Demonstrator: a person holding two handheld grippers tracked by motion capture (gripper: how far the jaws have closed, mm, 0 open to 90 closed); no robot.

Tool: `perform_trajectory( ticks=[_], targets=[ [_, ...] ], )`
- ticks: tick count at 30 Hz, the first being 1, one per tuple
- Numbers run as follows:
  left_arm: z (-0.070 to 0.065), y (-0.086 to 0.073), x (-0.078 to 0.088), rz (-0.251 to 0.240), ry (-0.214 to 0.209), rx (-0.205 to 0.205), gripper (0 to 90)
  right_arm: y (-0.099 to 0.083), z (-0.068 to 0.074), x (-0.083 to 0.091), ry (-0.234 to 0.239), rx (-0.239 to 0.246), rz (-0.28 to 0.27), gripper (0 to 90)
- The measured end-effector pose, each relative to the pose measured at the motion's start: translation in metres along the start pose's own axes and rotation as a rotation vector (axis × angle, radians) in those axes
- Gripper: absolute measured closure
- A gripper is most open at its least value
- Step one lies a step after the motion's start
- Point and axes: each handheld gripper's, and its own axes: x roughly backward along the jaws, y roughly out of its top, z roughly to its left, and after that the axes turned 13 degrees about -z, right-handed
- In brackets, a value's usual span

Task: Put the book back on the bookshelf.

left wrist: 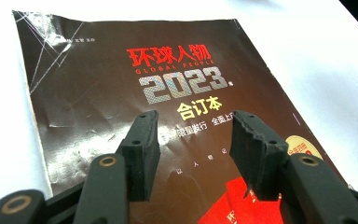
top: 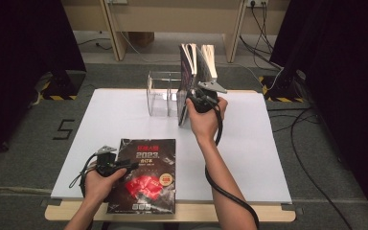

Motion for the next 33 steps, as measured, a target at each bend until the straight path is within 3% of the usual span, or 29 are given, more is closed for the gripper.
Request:
perform_trajectory(
  ticks=[9, 33],
  targets=[
    [0.001, 0.002, 0.002, -0.006, 0.020, -0.009, 50.6, -0.002, -0.001, 0.005, 0.022, 0.003, 0.016, 60.3],
    [0.007, 0.002, 0.004, -0.008, 0.045, 0.014, 50.1, -0.021, -0.019, 0.023, 0.052, -0.018, 0.098, 59.5]
  ],
)
